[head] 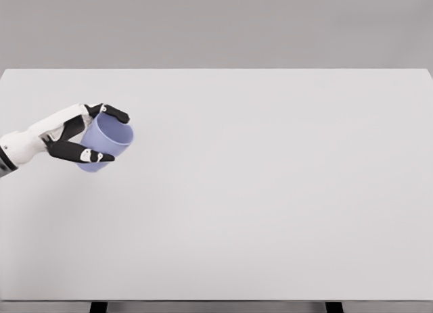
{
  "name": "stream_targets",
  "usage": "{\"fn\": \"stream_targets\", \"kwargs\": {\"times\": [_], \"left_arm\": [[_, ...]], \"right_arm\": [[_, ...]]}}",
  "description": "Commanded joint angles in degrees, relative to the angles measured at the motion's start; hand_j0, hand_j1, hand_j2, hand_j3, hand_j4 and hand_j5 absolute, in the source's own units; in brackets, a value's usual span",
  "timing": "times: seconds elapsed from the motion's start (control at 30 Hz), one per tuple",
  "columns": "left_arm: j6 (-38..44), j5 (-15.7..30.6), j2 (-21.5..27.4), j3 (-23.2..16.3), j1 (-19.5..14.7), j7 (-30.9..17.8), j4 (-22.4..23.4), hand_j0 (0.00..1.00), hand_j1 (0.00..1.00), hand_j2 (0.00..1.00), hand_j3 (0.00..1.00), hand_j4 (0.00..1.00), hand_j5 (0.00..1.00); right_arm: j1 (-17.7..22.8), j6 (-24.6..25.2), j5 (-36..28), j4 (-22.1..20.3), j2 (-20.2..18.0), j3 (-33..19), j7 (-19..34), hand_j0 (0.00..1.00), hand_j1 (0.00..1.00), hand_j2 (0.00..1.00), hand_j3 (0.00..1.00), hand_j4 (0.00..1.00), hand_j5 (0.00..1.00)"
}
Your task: Flip the cup with left arm and place it on the table
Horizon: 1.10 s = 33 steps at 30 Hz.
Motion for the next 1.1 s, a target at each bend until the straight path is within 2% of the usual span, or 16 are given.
{"fn": "stream_targets", "kwargs": {"times": [0.0, 0.13, 0.23, 0.4, 0.57, 0.73, 1.0, 1.07], "left_arm": [[-8.7, 3.5, -2.1, -0.4, -0.1, -3.7, 4.5, 0.62, 0.62, 0.62, 0.62, 0.62, 0.62], [-12.0, 6.9, -10.2, -0.4, -3.1, -3.7, 12.2, 0.63, 0.63, 0.63, 0.63, 0.63, 0.63], [-12.4, 6.8, -17.8, -0.1, -5.2, -3.7, 17.9, 0.63, 0.63, 0.63, 0.63, 0.63, 0.63], [-14.2, 6.4, -24.9, 1.4, -4.6, -3.7, 19.0, 0.64, 0.64, 0.64, 0.64, 0.64, 0.64], [-14.2, 6.3, -28.0, 1.8, -4.6, -3.7, 22.8, 0.65, 0.65, 0.65, 0.65, 0.65, 0.65], [-14.2, 6.2, -29.4, 1.8, -2.2, -3.7, 22.9, 0.66, 0.66, 0.66, 0.66, 0.66, 0.66], [-14.2, 6.2, -29.9, 1.7, -0.4, -3.7, 22.9, 0.68, 0.68, 0.68, 0.68, 0.68, 0.68], [-14.2, 6.2, -29.9, 1.7, -0.1, -3.7, 22.7, 0.75, 0.75, 0.75, 0.75, 0.75, 0.75]], "right_arm": [[0.0, 0.0, 0.0, 0.0, 0.0, 0.0, 0.0, 1.0, 1.0, 1.0, 1.0, 1.0, 1.0], [-0.1, 0.0, 0.0, 0.0, 0.0, 0.0, 0.0, 1.0, 1.0, 1.0, 1.0, 1.0, 1.0], [0.0, 0.0, 0.0, 0.0, 0.0, 0.0, 0.0, 1.0, 1.0, 1.0, 1.0, 1.0, 1.0], [-0.1, 0.0, 0.0, 0.0, 0.0, 0.0, 0.0, 1.0, 1.0, 1.0, 1.0, 1.0, 1.0], [0.0, 0.0, 0.0, 0.0, 0.0, 0.0, 0.0, 1.0, 1.0, 1.0, 1.0, 1.0, 1.0], [0.0, 0.0, 0.0, 0.0, 0.0, 0.0, 0.0, 1.0, 1.0, 1.0, 1.0, 1.0, 1.0], [0.0, 0.0, 0.0, 0.0, 0.0, 0.0, 0.0, 1.0, 1.0, 1.0, 1.0, 1.0, 1.0], [0.0, 0.0, 0.0, 0.0, 0.0, 0.0, 0.0, 1.0, 1.0, 1.0, 1.0, 1.0, 1.0]]}}
